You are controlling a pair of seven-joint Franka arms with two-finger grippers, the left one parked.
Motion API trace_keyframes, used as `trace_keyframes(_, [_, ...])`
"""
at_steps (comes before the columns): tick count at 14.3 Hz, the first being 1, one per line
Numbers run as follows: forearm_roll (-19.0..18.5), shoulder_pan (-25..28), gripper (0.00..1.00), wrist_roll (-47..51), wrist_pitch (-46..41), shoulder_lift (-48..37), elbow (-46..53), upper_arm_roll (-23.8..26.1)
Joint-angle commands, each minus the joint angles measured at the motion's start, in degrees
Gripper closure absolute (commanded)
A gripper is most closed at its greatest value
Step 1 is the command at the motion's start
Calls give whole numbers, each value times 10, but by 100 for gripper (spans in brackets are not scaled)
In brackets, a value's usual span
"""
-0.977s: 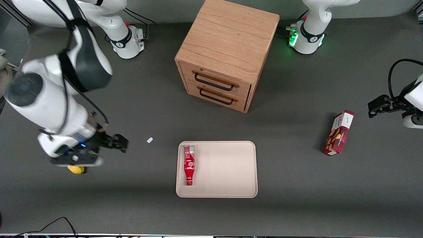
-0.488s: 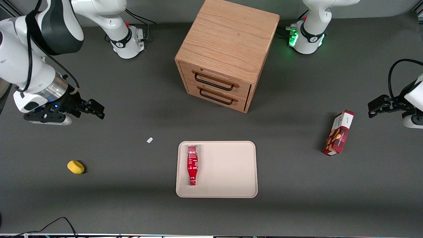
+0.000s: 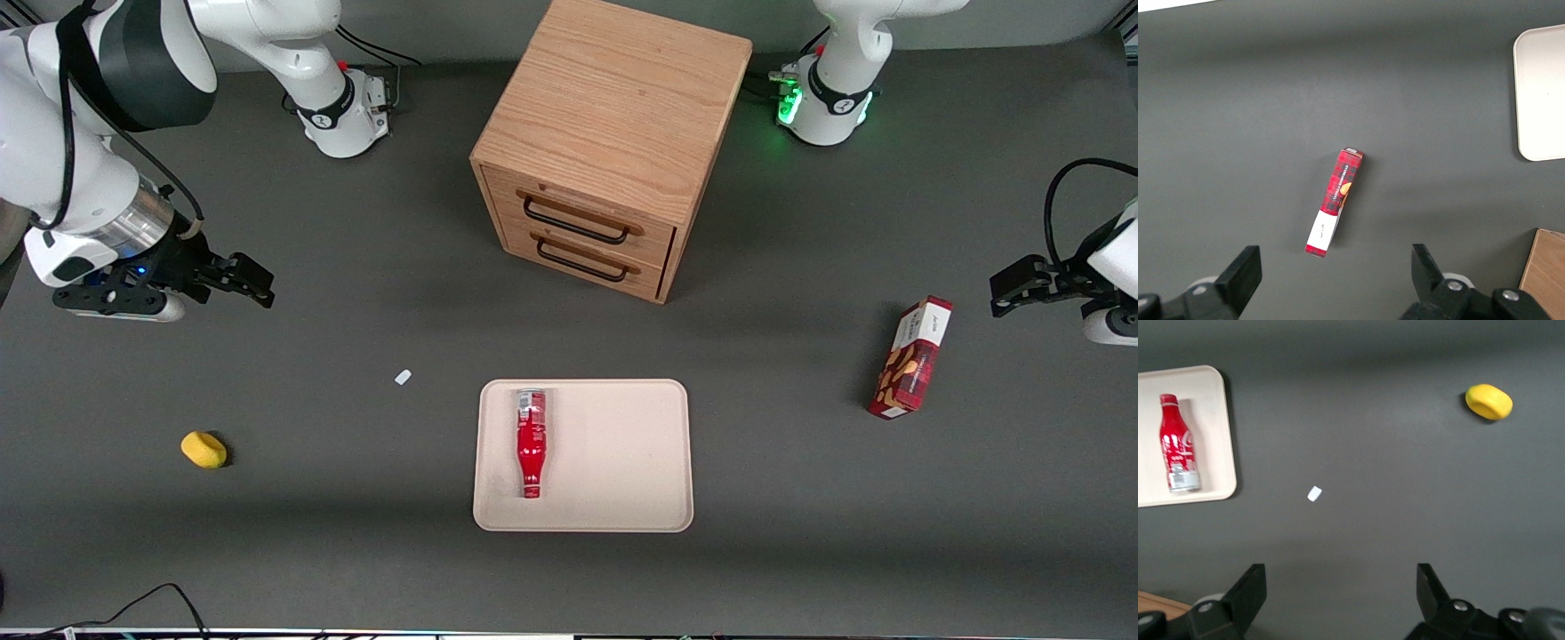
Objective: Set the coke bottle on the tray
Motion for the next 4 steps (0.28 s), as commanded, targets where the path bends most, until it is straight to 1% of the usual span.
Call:
trace_keyframes(1, [2,-7,0,-24,-55,-13,26,-10])
trace_keyframes(4, [2,-8,0,-32,-81,-13,44,-14])
